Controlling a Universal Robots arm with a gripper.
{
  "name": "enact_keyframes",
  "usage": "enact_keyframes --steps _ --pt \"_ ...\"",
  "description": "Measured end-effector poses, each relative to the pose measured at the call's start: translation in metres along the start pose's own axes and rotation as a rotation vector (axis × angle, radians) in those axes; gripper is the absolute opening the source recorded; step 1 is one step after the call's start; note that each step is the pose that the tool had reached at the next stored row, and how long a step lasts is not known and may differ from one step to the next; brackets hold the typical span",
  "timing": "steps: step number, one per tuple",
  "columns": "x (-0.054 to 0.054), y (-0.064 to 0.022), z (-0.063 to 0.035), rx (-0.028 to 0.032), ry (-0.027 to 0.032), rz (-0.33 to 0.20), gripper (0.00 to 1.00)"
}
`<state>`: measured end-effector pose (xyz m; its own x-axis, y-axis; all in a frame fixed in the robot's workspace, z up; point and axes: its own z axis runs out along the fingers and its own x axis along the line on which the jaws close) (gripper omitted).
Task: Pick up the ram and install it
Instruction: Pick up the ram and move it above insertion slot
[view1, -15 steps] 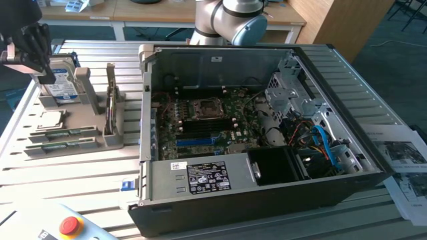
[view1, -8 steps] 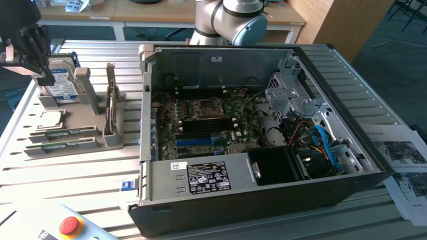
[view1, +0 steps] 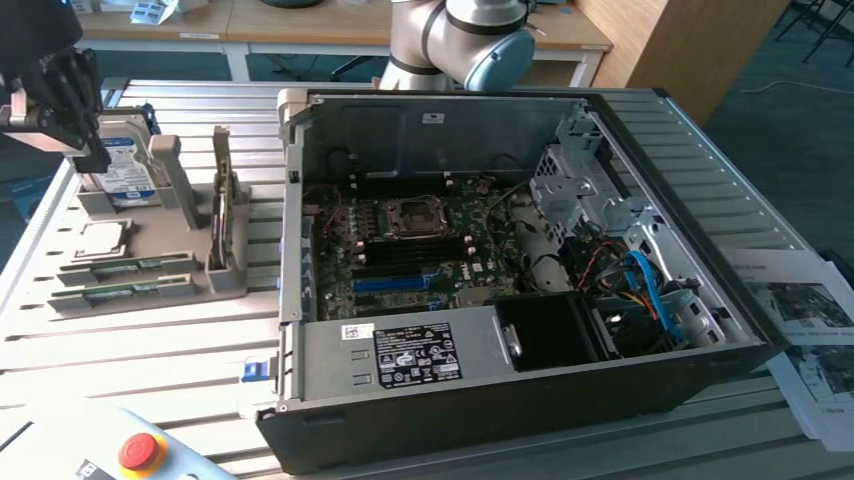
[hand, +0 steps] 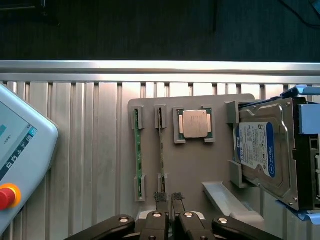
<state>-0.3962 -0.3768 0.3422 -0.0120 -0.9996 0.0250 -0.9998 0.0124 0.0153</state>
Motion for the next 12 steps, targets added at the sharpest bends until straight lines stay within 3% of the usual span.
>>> enact_keyframes --steps 6,7,12 --pt "0.0 0.0 0.0 0.0 0.0 0.0 0.18" --pt "0.0 0.0 0.0 0.0 0.0 0.0 0.25" --pt "0.0 0.0 0.0 0.0002 0.0001 -0.008 0.25"
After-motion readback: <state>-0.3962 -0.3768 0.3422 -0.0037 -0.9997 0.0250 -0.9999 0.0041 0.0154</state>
